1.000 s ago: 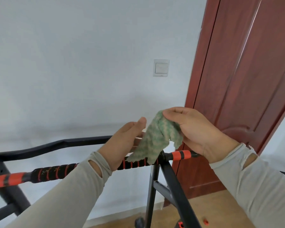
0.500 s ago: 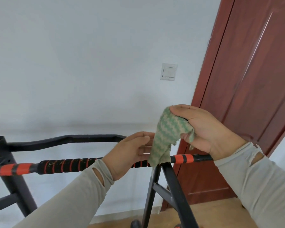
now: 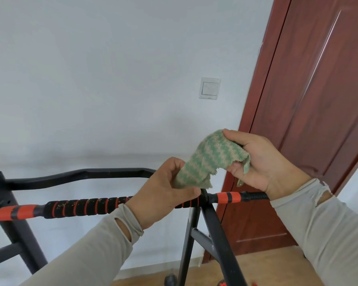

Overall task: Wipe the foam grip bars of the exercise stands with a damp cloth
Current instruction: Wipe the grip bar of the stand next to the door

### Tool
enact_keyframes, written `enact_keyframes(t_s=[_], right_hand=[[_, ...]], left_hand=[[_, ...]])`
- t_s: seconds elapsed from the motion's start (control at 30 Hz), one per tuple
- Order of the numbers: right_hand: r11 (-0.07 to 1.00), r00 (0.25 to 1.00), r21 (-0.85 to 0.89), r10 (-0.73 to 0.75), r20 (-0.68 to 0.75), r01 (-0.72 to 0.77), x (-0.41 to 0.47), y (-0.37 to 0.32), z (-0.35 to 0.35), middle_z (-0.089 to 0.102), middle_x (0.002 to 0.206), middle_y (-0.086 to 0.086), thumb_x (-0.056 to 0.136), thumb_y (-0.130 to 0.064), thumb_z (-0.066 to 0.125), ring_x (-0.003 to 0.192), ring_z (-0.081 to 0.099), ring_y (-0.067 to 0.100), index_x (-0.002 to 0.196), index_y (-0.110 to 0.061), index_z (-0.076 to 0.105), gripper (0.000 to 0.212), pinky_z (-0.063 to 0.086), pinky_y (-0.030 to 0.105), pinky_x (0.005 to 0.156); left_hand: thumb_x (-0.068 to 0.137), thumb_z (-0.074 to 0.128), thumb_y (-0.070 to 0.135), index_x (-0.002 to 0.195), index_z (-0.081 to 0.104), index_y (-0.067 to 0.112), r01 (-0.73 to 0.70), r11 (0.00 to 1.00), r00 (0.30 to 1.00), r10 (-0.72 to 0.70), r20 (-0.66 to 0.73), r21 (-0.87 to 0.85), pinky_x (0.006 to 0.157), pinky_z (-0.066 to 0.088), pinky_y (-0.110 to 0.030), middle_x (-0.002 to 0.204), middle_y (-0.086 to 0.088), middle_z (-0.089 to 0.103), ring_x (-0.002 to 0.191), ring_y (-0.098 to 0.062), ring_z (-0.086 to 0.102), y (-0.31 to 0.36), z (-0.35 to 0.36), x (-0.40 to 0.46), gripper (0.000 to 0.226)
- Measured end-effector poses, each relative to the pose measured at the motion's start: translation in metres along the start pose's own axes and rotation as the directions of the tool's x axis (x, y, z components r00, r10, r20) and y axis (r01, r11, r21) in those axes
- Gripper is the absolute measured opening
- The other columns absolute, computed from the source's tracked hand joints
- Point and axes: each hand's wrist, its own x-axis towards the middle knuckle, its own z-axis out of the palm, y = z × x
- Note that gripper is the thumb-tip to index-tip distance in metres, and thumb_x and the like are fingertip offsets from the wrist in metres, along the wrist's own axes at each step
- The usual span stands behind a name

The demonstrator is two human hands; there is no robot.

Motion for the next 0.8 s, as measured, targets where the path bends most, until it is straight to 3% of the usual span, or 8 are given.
enact_keyframes(t_s=[0.1, 0.2, 0.27, 0.37, 0.5, 0.63, 0.7, 0.8], right_hand=[[1.0, 1.0, 0.006, -0.014, -0.008, 0.014, 0.001, 0.0, -0.004, 0.068, 0.075, 0.011, 0.103, -0.011, 0.055, 0.047, 0.066, 0.015, 0.099, 0.002, 0.065, 0.017, 0.046, 0.021, 0.033], [0.997, 0.998, -0.061, -0.056, -0.032, 0.054, 0.005, 0.001, -0.013, 0.068, 0.079, 0.01, 0.102, -0.014, 0.058, 0.053, 0.067, 0.014, 0.105, 0.0, 0.067, 0.017, 0.051, 0.024, 0.039], [0.99, 0.994, -0.123, -0.075, -0.074, 0.065, 0.009, 0.002, -0.019, 0.072, 0.093, 0.011, 0.1, -0.018, 0.061, 0.075, 0.072, 0.019, 0.11, -0.003, 0.071, 0.02, 0.063, 0.032, 0.06], [0.989, 0.988, -0.133, -0.088, -0.125, 0.071, 0.013, 0.003, -0.025, 0.07, 0.106, 0.013, 0.099, -0.019, 0.063, 0.099, 0.065, 0.027, 0.12, -0.001, 0.07, 0.029, 0.055, 0.04, 0.088], [0.985, 0.989, -0.151, -0.097, -0.111, 0.079, 0.015, 0.002, -0.027, 0.072, 0.106, 0.012, 0.098, -0.02, 0.064, 0.096, 0.069, 0.026, 0.125, 0.0, 0.067, 0.034, 0.06, 0.039, 0.081], [0.964, 0.988, -0.246, -0.122, -0.093, 0.095, 0.017, 0.001, -0.029, 0.07, 0.105, 0.012, 0.099, -0.022, 0.064, 0.097, 0.064, 0.028, 0.126, 0.002, 0.065, 0.036, 0.051, 0.044, 0.095], [0.95, 0.987, -0.289, -0.145, -0.068, 0.119, 0.018, 0.002, -0.031, 0.069, 0.104, 0.013, 0.099, -0.022, 0.063, 0.095, 0.061, 0.029, 0.125, 0.003, 0.065, 0.037, 0.049, 0.042, 0.087], [0.923, 0.984, -0.349, -0.177, -0.007, 0.163, 0.019, 0.003, -0.033, 0.07, 0.104, 0.017, 0.099, -0.023, 0.062, 0.092, 0.064, 0.03, 0.12, 0.004, 0.068, 0.034, 0.053, 0.039, 0.081]], left_hand=[[0.08, 0.08, 0.013, 0.092, 0.05, 0.014, -0.089, 0.991, 0.976, 0.107, -0.189, 0.1, 0.064, 0.046, -0.041, 0.083, -0.006, 0.058, 0.07, -0.024, 0.051, 0.005, 0.001, 0.002, 0.033], [0.085, 0.074, -0.001, 0.103, 0.058, 0.015, -0.146, 0.989, 0.924, 0.149, -0.351, 0.036, 0.069, 0.056, -0.027, 0.086, 0.006, 0.068, 0.08, -0.017, 0.067, 0.01, -0.009, 0.003, 0.029], [0.083, 0.074, -0.003, 0.112, 0.062, 0.015, -0.148, 0.987, 0.932, 0.115, -0.343, -0.07, 0.076, 0.058, -0.027, 0.094, 0.006, 0.072, 0.091, -0.015, 0.07, 0.016, -0.019, 0.004, 0.037], [0.08, 0.071, -0.01, 0.122, 0.063, 0.01, -0.094, 0.961, 0.982, 0.046, -0.185, -0.26, 0.081, 0.058, -0.029, 0.105, -0.006, 0.072, 0.099, -0.02, 0.069, 0.019, -0.031, 0.002, 0.047], [0.092, 0.053, -0.004, 0.114, 0.067, 0.006, -0.075, 0.952, 0.981, 0.017, -0.195, -0.297, 0.08, 0.061, -0.031, 0.103, -0.01, 0.074, 0.094, -0.021, 0.072, 0.025, -0.037, 0.003, 0.028], [0.097, 0.051, 0.006, 0.102, 0.067, 0.004, -0.068, 0.961, 0.968, -0.001, -0.25, -0.268, 0.076, 0.061, -0.036, 0.096, -0.014, 0.07, 0.085, -0.025, 0.066, 0.027, -0.04, 0.008, 0.017], [0.103, 0.041, 0.005, 0.103, 0.063, 0.003, -0.045, 0.948, 0.967, -0.037, -0.25, -0.314, 0.085, 0.059, -0.046, 0.099, -0.017, 0.068, 0.09, -0.032, 0.063, 0.027, -0.043, 0.01, 0.022], [0.103, 0.035, 0.015, 0.122, 0.056, -0.008, 0.014, 0.894, 0.965, -0.13, -0.229, -0.448, 0.098, 0.053, -0.05, 0.122, -0.021, 0.065, 0.113, -0.038, 0.062, 0.025, -0.045, 0.012, 0.037]])
